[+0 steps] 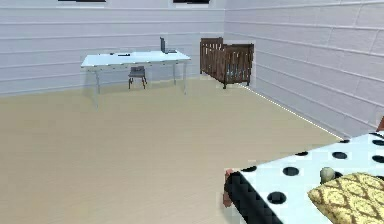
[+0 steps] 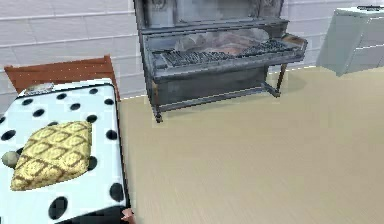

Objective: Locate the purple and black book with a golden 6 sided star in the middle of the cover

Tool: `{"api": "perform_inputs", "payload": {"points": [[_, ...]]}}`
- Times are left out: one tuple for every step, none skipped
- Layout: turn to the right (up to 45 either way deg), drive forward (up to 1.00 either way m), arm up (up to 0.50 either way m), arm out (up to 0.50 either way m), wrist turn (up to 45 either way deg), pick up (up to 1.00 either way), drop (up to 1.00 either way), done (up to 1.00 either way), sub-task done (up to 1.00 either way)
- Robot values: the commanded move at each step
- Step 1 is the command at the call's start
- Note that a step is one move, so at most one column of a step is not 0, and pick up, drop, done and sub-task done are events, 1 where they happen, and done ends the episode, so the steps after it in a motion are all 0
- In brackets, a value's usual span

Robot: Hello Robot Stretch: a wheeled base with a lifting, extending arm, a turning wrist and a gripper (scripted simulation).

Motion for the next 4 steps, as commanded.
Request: {"api": "perform_inputs", "payload": {"points": [[0.0,0.05,0.0,0.0,0.0,0.0,0.0,0.0,0.0],[-45.0,0.0,0.0,0.0,0.0,0.0,0.0,0.0,0.0],[-21.0,0.0,0.0,0.0,0.0,0.0,0.0,0.0,0.0],[0.0,1.0,0.0,0.0,0.0,0.0,0.0,0.0,0.0]]}}
